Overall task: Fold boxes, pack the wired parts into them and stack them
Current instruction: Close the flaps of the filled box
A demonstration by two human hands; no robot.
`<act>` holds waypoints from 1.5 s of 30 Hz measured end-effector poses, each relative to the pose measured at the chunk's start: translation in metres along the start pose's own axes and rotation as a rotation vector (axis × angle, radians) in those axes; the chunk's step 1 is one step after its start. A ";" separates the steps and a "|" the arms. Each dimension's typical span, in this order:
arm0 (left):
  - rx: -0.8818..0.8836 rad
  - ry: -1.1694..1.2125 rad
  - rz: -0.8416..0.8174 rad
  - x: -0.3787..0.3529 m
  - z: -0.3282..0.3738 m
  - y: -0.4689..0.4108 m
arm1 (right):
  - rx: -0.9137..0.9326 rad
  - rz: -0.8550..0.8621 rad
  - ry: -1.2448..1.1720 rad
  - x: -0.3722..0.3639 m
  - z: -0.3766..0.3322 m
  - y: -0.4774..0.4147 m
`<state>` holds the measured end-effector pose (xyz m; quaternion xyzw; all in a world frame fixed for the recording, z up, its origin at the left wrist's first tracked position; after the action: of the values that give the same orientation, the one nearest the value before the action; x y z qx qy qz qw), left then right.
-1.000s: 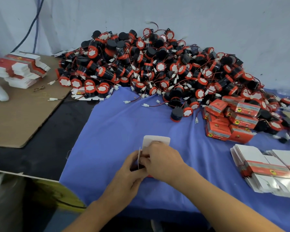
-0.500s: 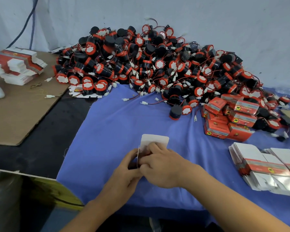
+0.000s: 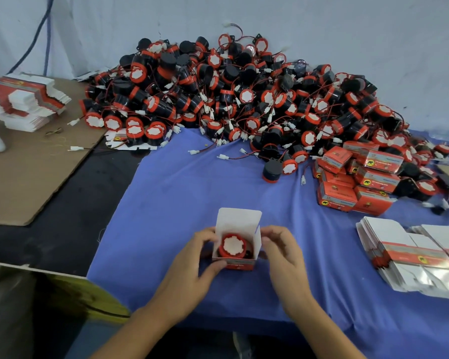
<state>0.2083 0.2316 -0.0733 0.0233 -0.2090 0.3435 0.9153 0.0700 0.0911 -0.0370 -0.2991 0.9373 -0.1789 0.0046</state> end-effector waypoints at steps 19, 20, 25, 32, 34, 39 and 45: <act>0.008 0.076 -0.023 0.008 -0.001 -0.002 | 0.195 -0.362 0.198 0.005 0.016 0.021; 0.007 0.059 -0.050 0.009 -0.001 -0.001 | 0.200 -0.355 0.198 0.005 0.016 0.021; 0.020 0.009 -0.040 0.008 0.001 0.000 | 0.249 -0.360 0.233 0.005 0.015 0.020; -0.004 -0.084 -0.021 0.008 0.002 0.001 | 0.268 -0.251 0.188 0.005 0.017 0.021; -0.012 -0.090 -0.009 0.008 0.003 0.001 | 0.280 -0.224 0.189 0.004 0.017 0.020; -0.060 -0.135 0.037 0.006 0.003 0.005 | 0.262 -0.288 0.235 0.004 0.018 0.022; -0.089 -0.341 0.104 0.005 0.010 0.014 | 0.365 -0.415 0.419 0.002 0.014 0.027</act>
<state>0.1990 0.2433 -0.0634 0.0299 -0.3770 0.3719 0.8477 0.0546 0.1059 -0.0593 -0.4343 0.7897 -0.3981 -0.1712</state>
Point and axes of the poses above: each hand's wrist, its own y-axis away from the middle knuckle, its own x-axis out of the back of the hand, z = x × y, the point moved 2 cm from there along -y, towards the middle knuckle, and after that the axes turned 15 degrees about x, right-handed, at the moved point
